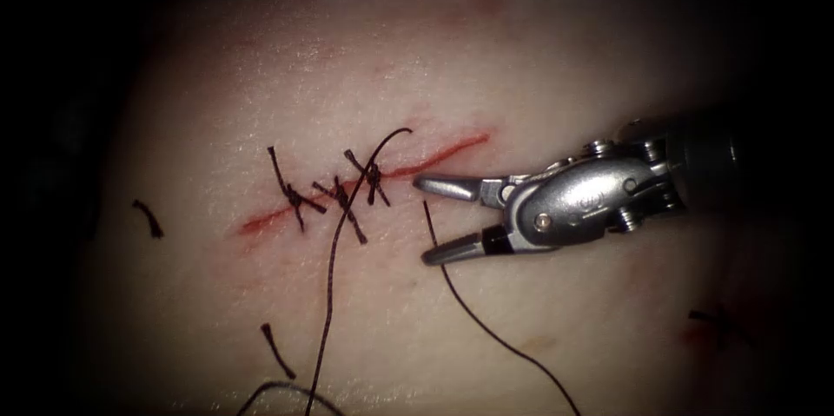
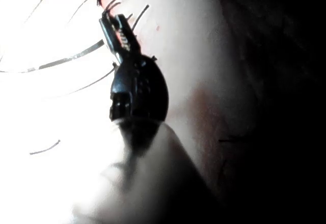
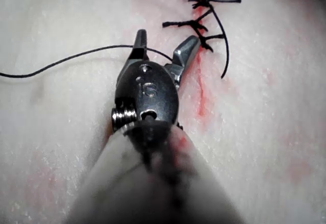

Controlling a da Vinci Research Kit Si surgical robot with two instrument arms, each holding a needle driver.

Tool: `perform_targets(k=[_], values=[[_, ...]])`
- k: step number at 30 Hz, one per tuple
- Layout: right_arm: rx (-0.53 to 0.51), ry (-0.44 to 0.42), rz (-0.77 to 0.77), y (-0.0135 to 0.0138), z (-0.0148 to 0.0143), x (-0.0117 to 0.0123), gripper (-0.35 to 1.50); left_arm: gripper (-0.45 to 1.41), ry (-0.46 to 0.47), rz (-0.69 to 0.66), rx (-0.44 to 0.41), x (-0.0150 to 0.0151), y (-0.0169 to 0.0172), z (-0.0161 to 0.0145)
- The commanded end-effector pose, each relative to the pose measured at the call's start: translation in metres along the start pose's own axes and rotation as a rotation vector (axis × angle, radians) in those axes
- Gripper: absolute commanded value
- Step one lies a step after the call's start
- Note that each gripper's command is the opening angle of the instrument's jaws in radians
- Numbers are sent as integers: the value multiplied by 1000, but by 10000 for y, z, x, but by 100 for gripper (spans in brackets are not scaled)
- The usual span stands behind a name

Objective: Wound Closure

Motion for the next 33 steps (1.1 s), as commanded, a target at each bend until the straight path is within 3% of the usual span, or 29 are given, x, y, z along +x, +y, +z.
perform_targets(k=[1, 10, 16, 20, 29, 31, 33], values=[[0, 0, 0, -5, 2, -6, 91, -45, -4, -1, 2, -5, 5, 4], [2, -13, 15, 3, -29, -6, 69, -45, -3, -4, 6, -7, 6, 4], [-2, -17, -5, -10, -12, -14, 73, -45, -4, -5, 8, -10, 10, 5], [-6, -20, -24, -21, 9, -23, 88, -45, -3, -5, 6, -10, 10, 3], [-7, -20, -19, -16, 16, -22, 83, -45, -7, -7, 8, -10, 8, 1], [-5, -17, -18, -15, 14, -20, 46, -45, -7, -7, 8, -10, 8, 2], [1, -15, -19, -18, 12, -17, -35, -45, -7, -7, 8, -11, 8, 2]])
